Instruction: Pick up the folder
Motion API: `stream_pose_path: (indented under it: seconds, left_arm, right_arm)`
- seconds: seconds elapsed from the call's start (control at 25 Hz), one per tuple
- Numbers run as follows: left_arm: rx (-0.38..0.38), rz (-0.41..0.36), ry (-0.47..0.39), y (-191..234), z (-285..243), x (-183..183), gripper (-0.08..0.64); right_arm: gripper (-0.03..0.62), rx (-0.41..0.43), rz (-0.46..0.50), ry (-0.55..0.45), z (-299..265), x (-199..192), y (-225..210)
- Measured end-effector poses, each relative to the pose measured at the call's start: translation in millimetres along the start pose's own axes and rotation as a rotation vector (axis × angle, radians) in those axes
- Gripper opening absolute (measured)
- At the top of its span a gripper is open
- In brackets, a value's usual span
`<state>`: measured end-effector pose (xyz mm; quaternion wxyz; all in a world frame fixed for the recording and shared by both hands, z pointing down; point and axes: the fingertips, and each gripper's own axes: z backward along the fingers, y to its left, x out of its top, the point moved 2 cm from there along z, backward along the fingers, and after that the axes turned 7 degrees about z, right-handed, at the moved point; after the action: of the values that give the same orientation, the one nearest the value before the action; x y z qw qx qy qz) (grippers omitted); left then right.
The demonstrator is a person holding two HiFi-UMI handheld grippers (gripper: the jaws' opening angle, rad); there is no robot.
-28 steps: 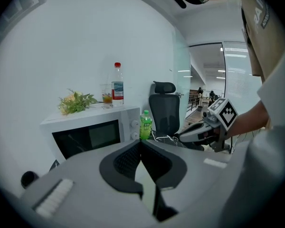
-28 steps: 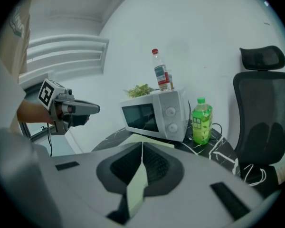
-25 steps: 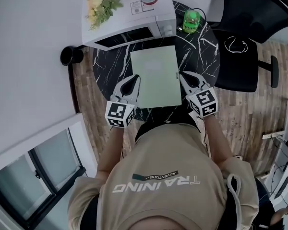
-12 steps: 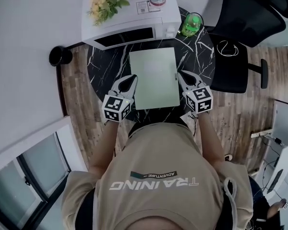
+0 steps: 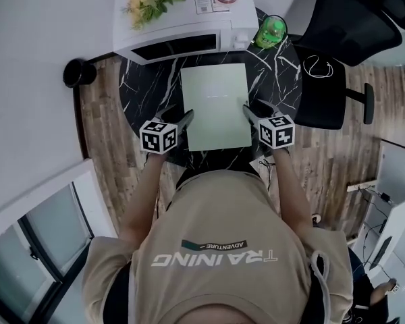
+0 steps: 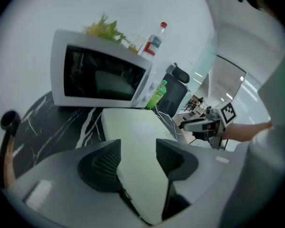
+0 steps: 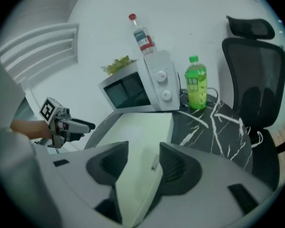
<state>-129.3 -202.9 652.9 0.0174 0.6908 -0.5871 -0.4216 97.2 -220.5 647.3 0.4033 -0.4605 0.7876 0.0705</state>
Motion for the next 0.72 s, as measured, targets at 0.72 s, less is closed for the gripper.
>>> stream_pose_path:
  seconds: [0.72]
  left_arm:
    - [-0.072, 0.375, 0.182, 43, -55, -43, 0.236]
  right_arm:
    - [0.216, 0.261, -0.365, 0.226, -57, -69, -31]
